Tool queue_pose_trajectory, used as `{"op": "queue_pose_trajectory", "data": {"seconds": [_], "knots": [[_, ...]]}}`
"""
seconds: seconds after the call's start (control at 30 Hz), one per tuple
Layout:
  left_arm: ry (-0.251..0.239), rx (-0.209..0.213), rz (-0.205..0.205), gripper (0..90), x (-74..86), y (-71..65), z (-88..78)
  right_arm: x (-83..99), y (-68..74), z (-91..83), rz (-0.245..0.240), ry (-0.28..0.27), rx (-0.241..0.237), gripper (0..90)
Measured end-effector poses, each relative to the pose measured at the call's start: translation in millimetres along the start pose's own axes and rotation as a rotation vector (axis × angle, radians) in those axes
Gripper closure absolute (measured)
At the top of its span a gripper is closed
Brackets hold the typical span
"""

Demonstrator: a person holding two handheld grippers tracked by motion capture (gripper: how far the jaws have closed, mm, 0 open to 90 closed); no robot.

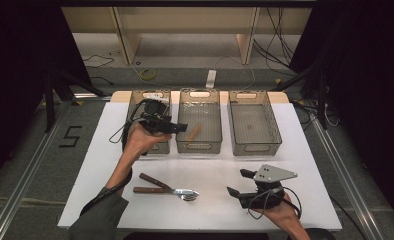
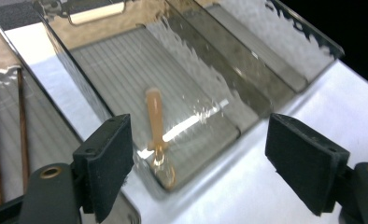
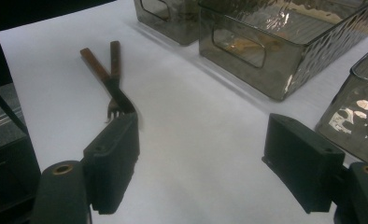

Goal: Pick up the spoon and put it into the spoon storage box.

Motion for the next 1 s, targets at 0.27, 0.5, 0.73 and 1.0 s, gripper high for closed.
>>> {"op": "queue_pose_trajectory", "data": {"seconds": [0.27,0.5,0.73,1.0], "knots": [[0.068,-0.005,0.061,20.1,31.5,-2.6,-7.4,-0.2,0.7,0.1,-0.006,0.004,0.001,27.3],[0.104,-0.016,0.104,19.6,39.2,-7.7,-13.5,0.0,0.3,0.0,-0.002,0.004,0.000,27.3],[0.137,-0.016,0.144,18.2,47.3,-10.6,-15.9,0.0,-0.6,-0.7,0.003,0.003,0.002,27.3],[0.182,-0.015,0.167,16.9,62.5,-16.3,-16.7,0.1,-1.1,-0.9,0.002,0.003,0.001,27.3]]}}
Point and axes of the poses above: each handheld gripper's, and its own axes: z roughly forward along the jaws, x roughly out of its underside, y roughly to its left, the point moved 2 cm from there along z, roughly forward along the jaws, and after that the axes turned 1 degree about -z, right-handed, at the moved point
